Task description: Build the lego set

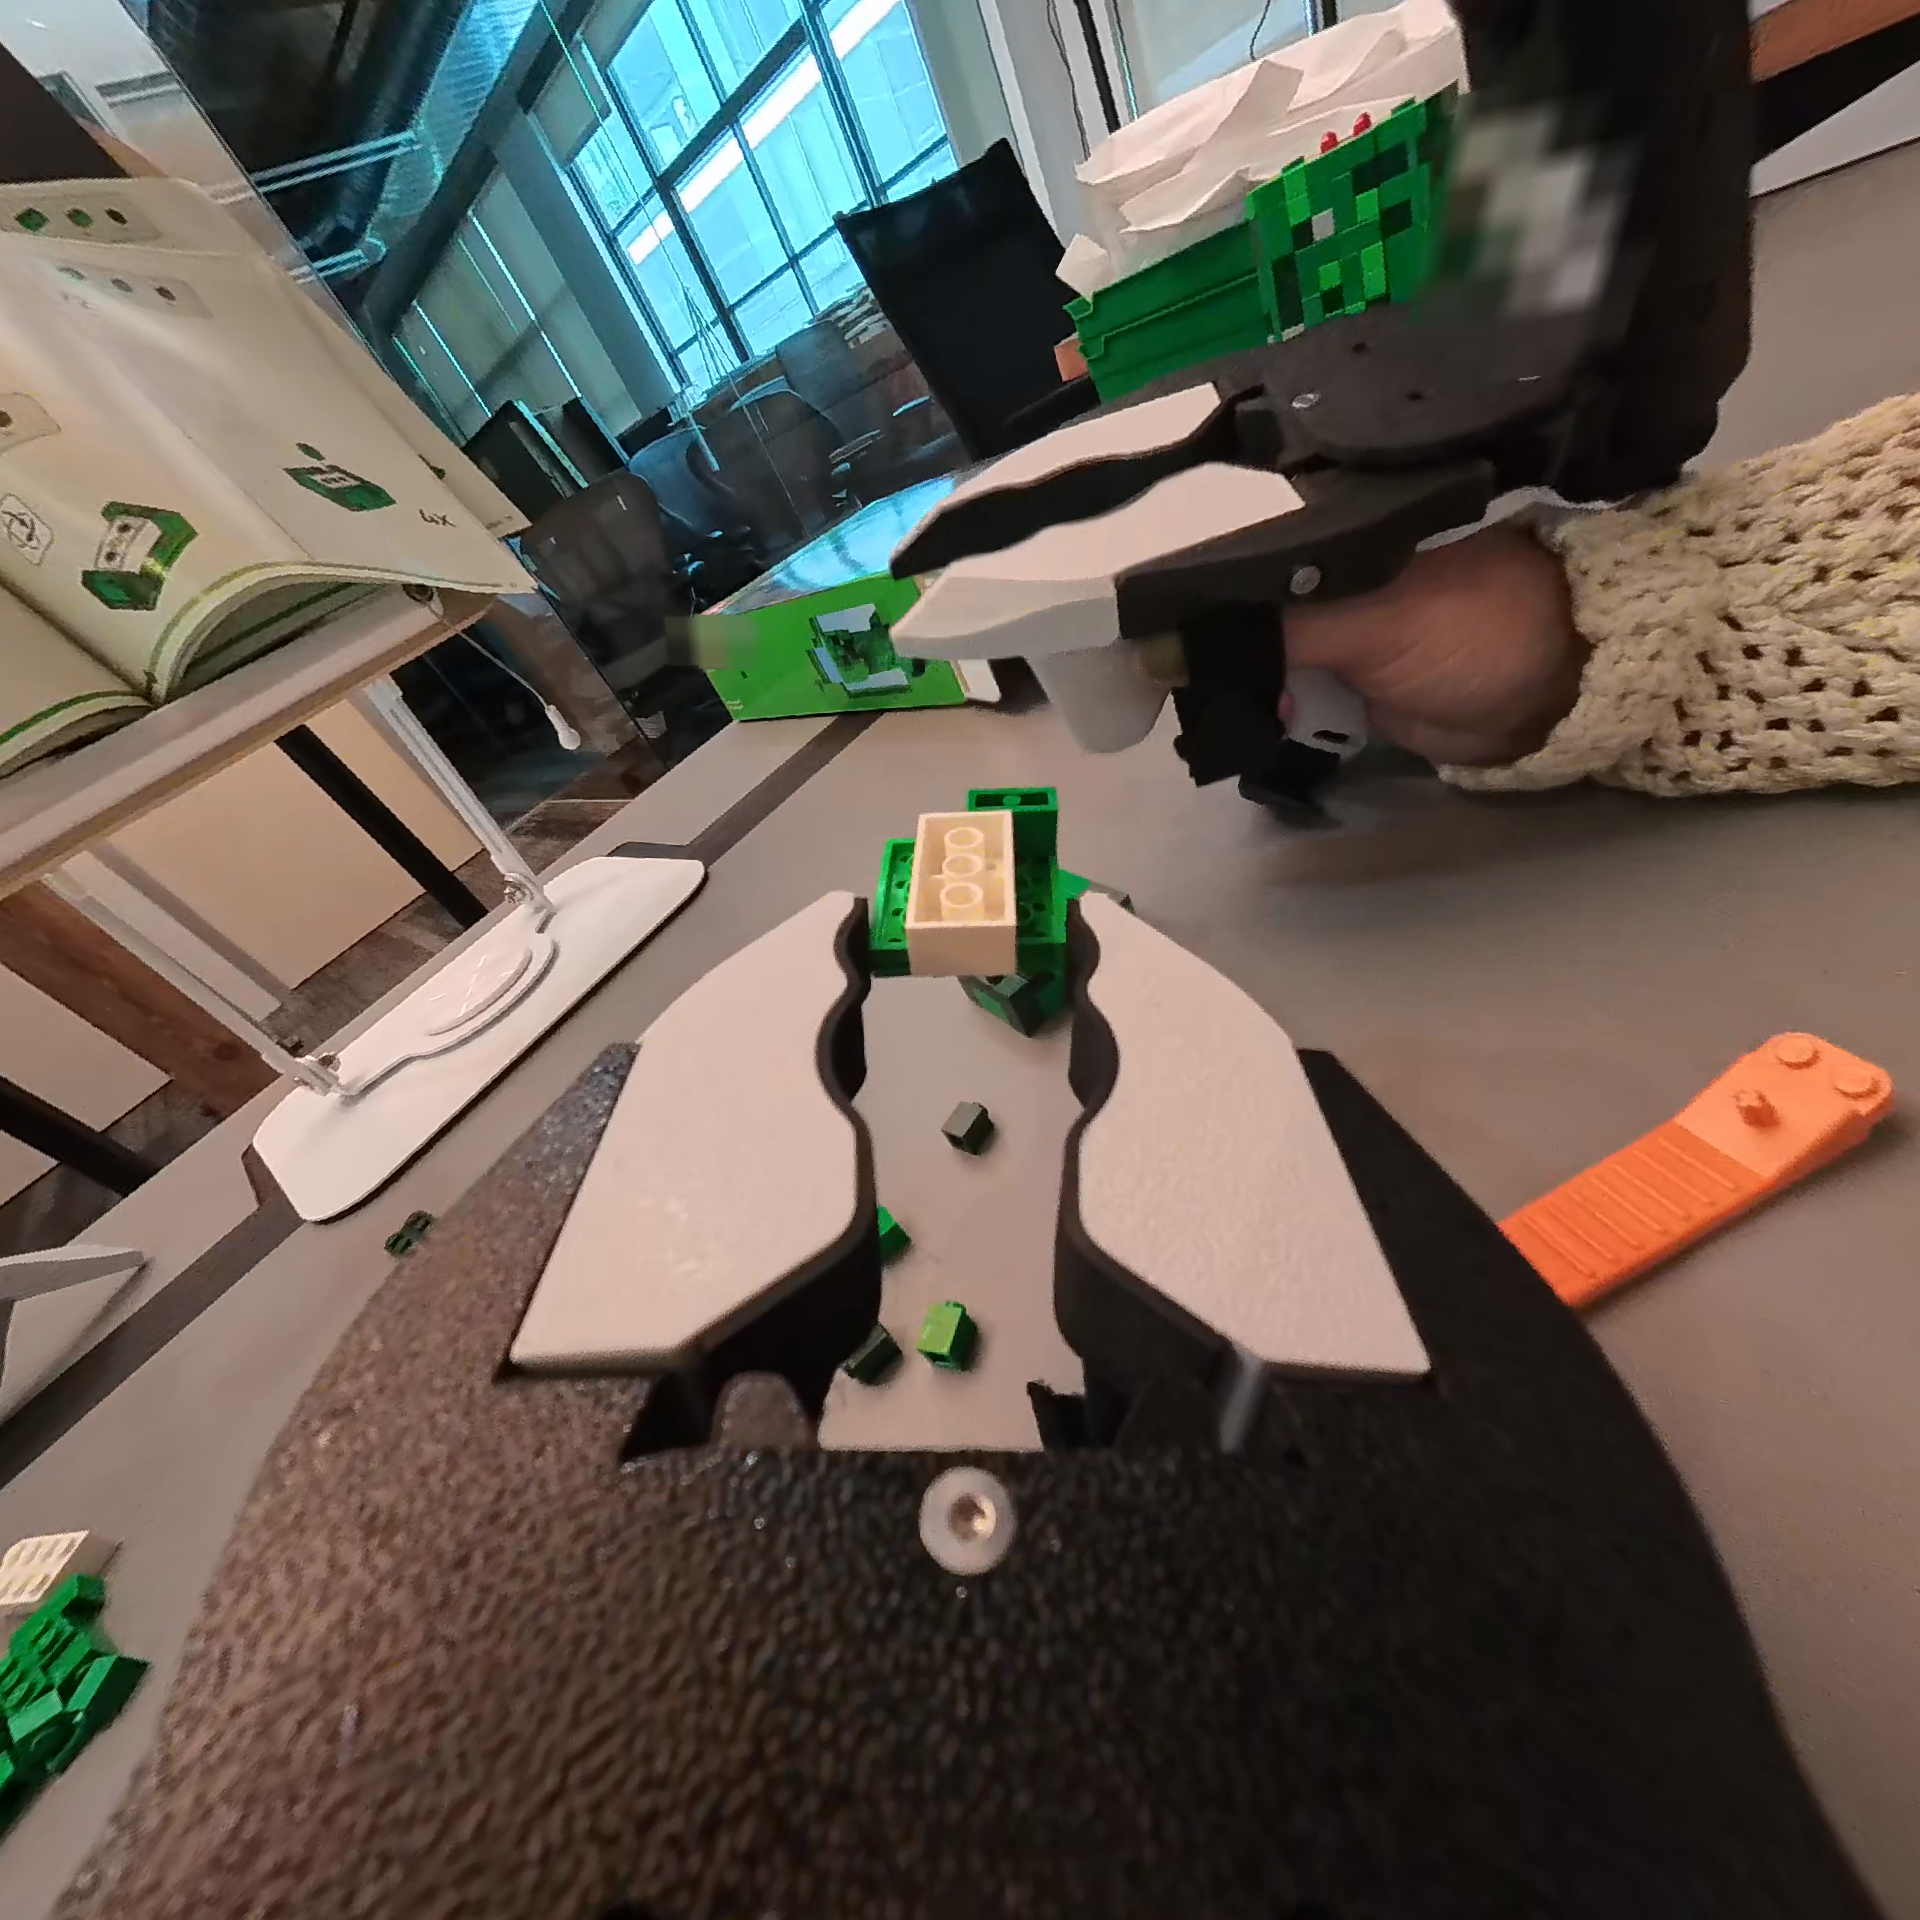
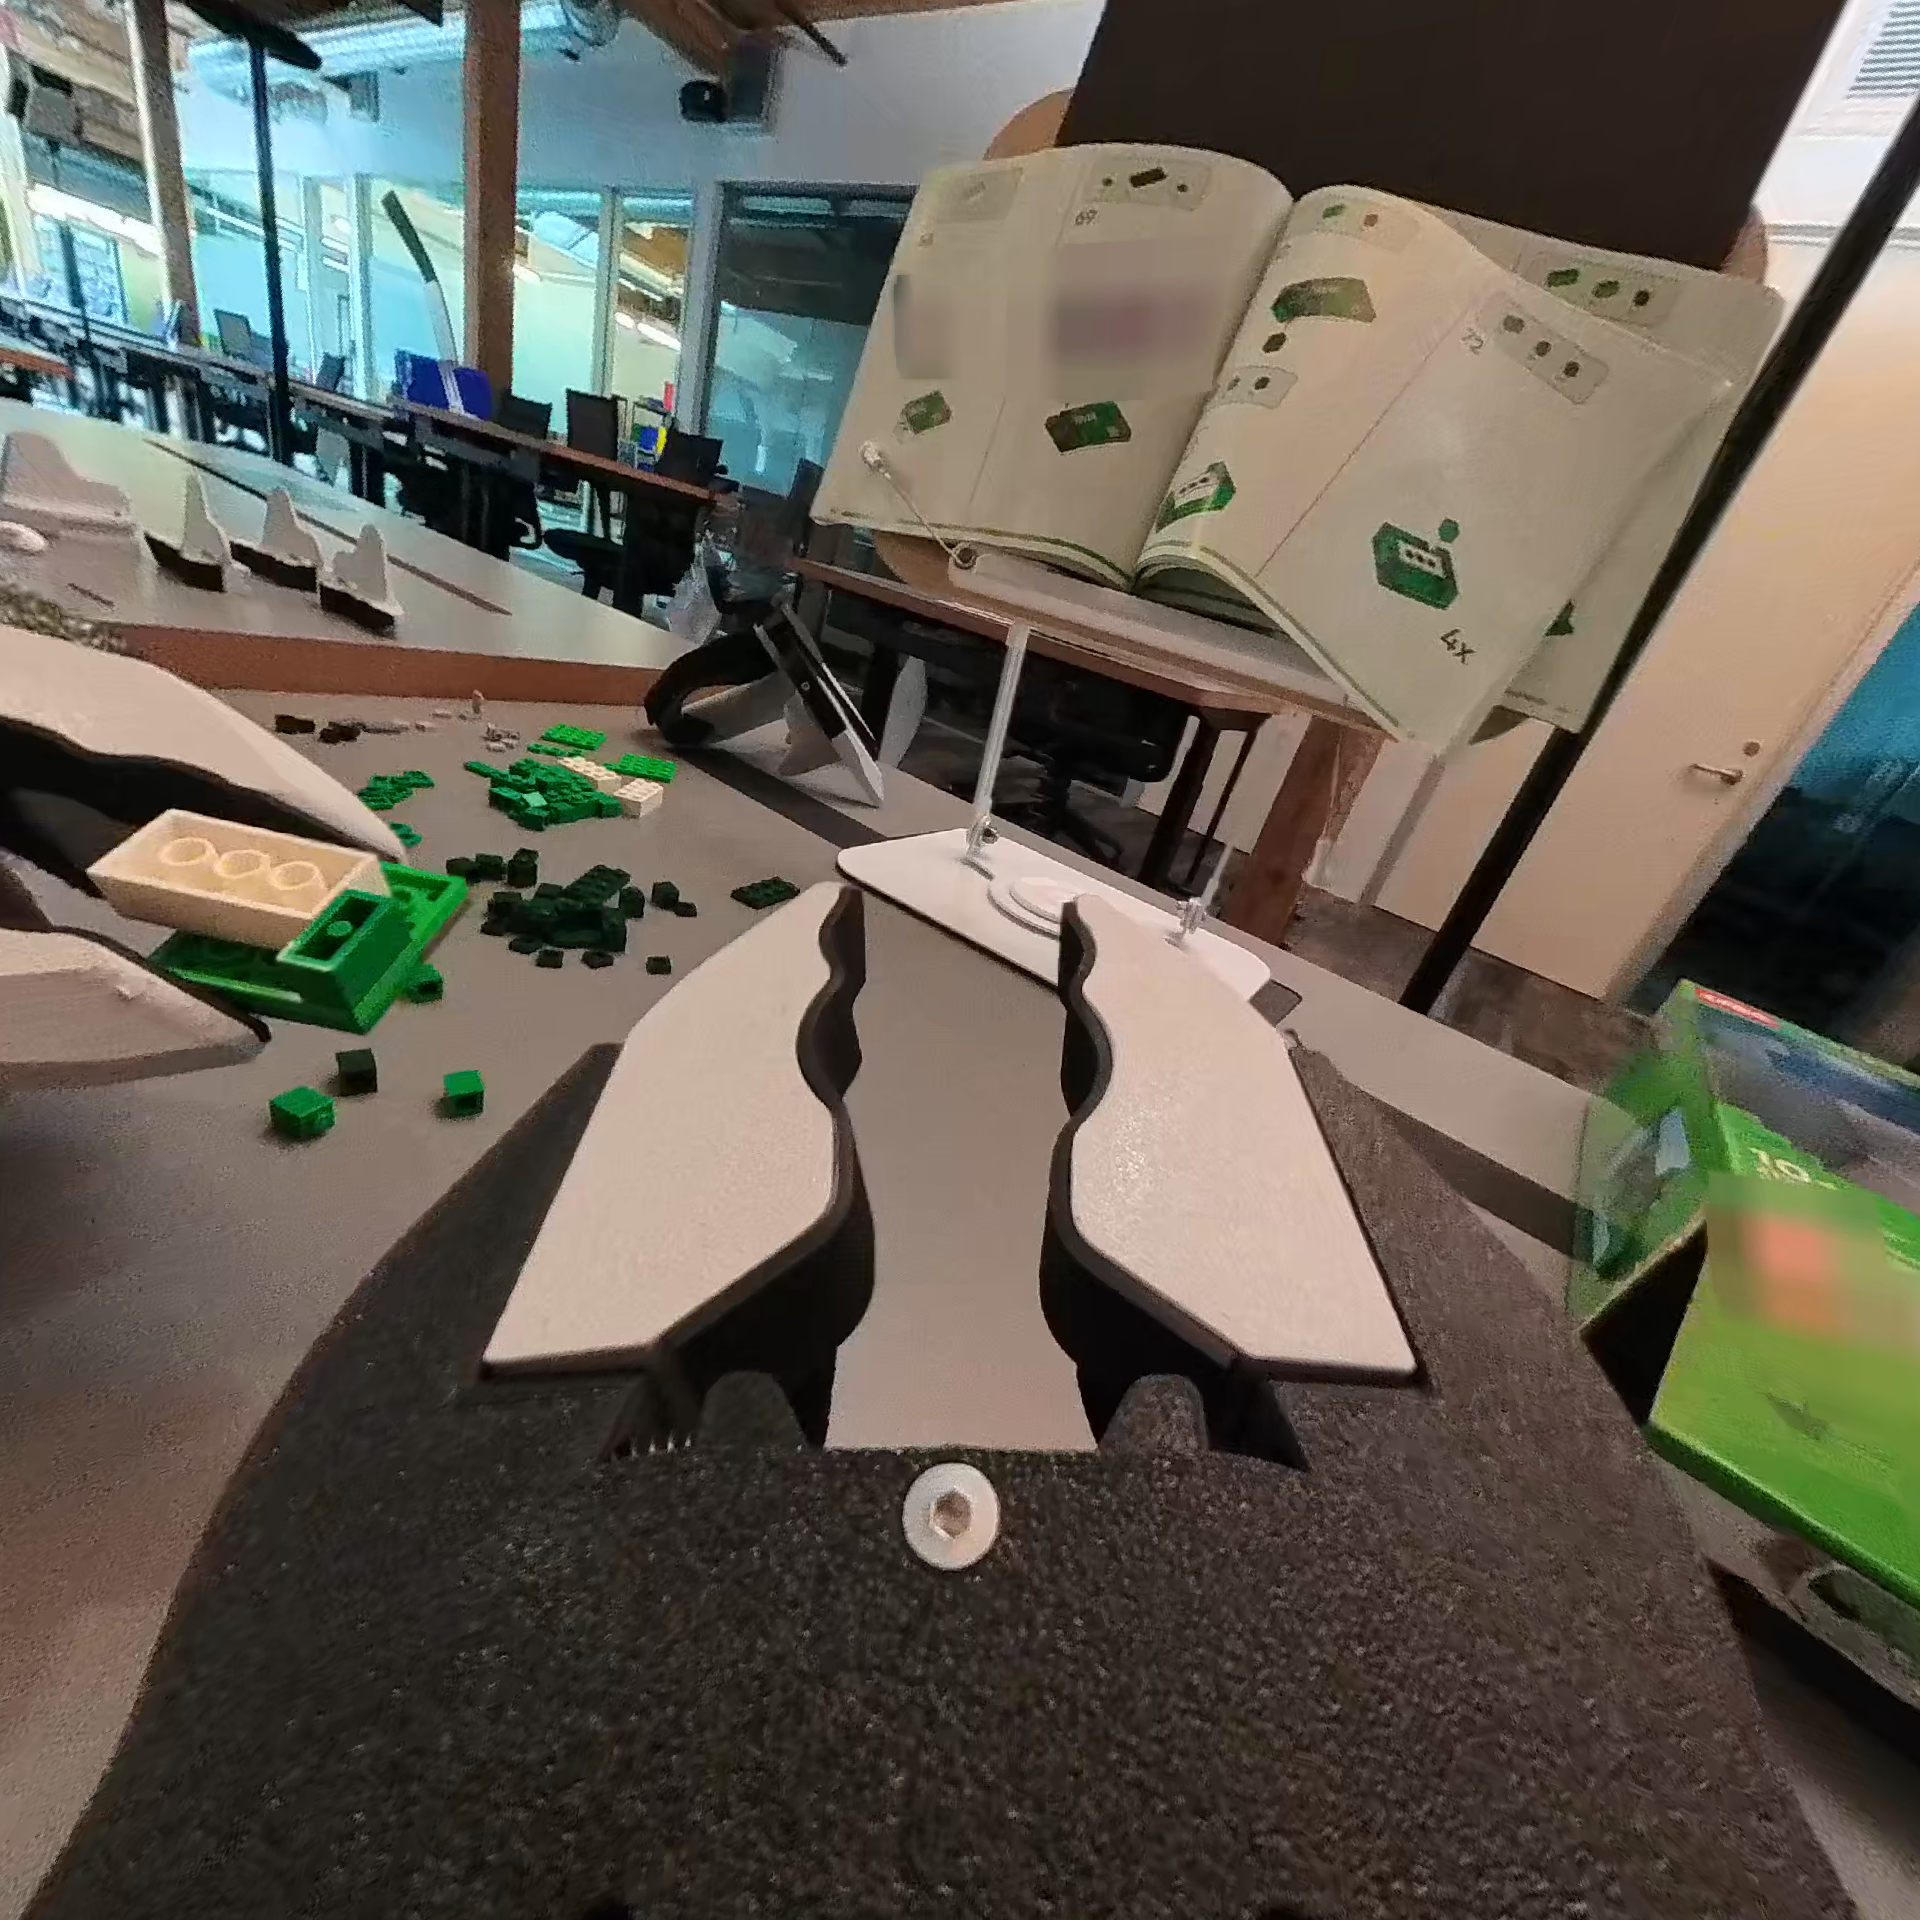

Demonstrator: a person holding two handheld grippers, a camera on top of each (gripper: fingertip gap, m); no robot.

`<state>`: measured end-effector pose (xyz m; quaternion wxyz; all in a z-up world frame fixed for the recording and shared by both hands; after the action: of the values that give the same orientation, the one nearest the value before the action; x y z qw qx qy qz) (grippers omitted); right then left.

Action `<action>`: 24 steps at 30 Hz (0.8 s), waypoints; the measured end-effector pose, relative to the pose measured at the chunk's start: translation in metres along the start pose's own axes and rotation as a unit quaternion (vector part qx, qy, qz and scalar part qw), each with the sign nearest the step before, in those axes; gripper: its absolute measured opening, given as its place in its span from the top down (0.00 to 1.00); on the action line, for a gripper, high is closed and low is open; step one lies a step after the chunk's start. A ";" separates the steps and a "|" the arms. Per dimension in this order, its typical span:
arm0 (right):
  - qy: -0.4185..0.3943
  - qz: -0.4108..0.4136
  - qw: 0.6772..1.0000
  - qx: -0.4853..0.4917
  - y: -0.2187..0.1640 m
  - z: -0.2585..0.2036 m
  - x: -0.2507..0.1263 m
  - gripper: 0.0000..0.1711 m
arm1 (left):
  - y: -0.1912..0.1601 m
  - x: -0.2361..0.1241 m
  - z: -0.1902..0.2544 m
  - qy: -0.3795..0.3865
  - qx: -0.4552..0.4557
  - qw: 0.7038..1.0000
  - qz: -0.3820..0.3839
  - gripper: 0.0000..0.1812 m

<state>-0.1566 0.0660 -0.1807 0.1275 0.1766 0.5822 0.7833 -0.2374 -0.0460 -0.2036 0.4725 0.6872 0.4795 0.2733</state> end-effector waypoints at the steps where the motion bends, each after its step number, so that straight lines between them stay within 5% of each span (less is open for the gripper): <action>1: -0.001 0.001 1.000 0.006 0.000 0.001 0.000 0.79 | 0.000 0.000 0.000 0.001 0.000 1.000 0.001 0.80; 24: -0.005 0.013 1.000 0.016 0.000 0.004 -0.001 0.84 | 0.000 0.000 -0.002 0.010 -0.002 1.000 0.001 0.80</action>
<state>-0.1536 0.0693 -0.1795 0.1175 0.1900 0.5916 0.7746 -0.2390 -0.0456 -0.2026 0.4691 0.6838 0.4828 0.2813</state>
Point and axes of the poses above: each gripper's, where its closed fingertips meet, x out along the fingers, y out of its top, z = x × y across the jaws, the point moved 4 cm from there along -x, back along the fingers
